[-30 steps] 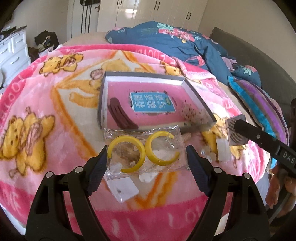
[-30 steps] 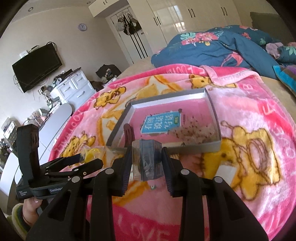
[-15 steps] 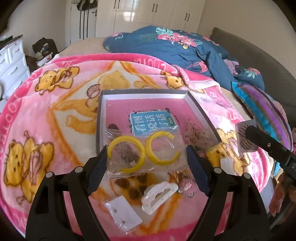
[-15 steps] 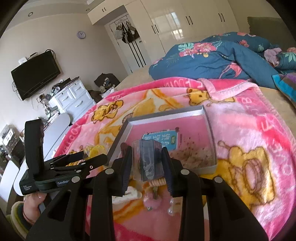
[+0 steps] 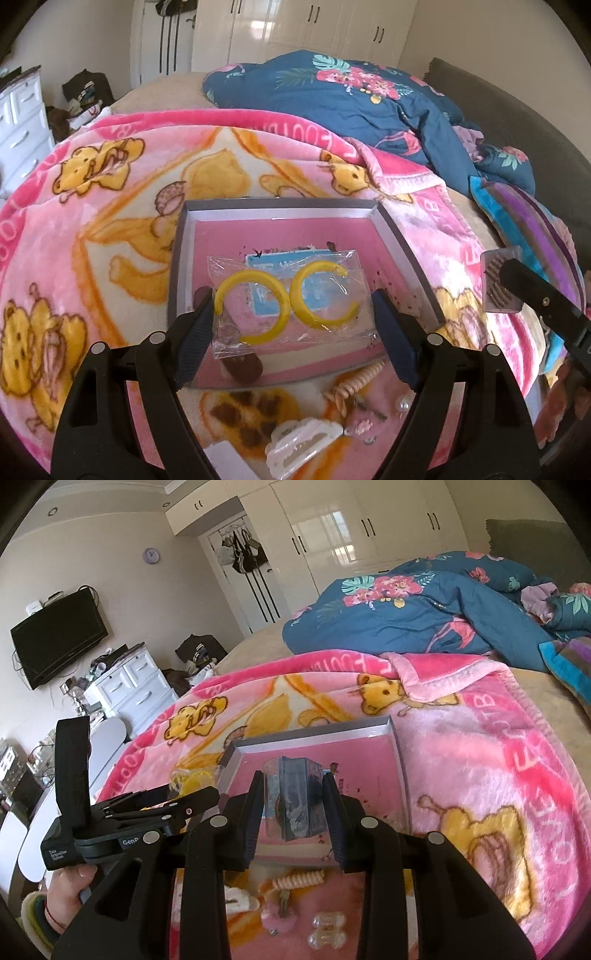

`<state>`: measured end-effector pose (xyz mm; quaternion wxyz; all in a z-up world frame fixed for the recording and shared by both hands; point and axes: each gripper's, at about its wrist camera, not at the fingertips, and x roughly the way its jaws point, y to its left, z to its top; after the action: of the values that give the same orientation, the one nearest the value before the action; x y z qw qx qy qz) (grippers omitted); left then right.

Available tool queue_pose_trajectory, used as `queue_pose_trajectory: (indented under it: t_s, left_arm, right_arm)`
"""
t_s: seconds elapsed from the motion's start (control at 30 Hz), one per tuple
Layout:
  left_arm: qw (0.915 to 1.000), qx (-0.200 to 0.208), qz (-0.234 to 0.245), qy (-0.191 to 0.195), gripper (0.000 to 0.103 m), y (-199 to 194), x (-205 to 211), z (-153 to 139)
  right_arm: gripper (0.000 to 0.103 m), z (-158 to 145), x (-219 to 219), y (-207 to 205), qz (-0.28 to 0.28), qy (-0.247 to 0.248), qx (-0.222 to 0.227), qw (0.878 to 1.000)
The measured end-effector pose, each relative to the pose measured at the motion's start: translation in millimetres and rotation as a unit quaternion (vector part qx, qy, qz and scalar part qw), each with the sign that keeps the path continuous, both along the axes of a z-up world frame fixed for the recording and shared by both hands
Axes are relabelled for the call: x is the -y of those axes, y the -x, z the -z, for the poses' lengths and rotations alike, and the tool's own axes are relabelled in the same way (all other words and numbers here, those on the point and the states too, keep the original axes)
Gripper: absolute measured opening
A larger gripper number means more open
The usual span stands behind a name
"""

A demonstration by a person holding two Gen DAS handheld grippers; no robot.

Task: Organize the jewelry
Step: 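Carry the earring bag and blue clip over the gray tray with both tools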

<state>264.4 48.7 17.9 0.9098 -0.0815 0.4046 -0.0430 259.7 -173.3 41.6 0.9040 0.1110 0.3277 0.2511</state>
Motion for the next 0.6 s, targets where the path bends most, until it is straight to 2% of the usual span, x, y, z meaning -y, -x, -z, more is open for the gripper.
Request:
queue_pose_trajectory:
  t_s: [0.3, 0.6]
  left_arm:
    - [0.9996, -0.021, 0.005, -0.017, 0.074, -20.6, 12.6, 19.9]
    - [0.9983, -0.042, 0.008, -0.04, 0.074, -31.4, 20.0, 50.0]
  right_arm:
    - [0.03, 14.3, 8.0, -29.5, 0.02, 0.012, -0.018, 1.0]
    - [0.03, 55.3, 9.3, -52.9, 0.033, 0.04, -0.057, 0.997]
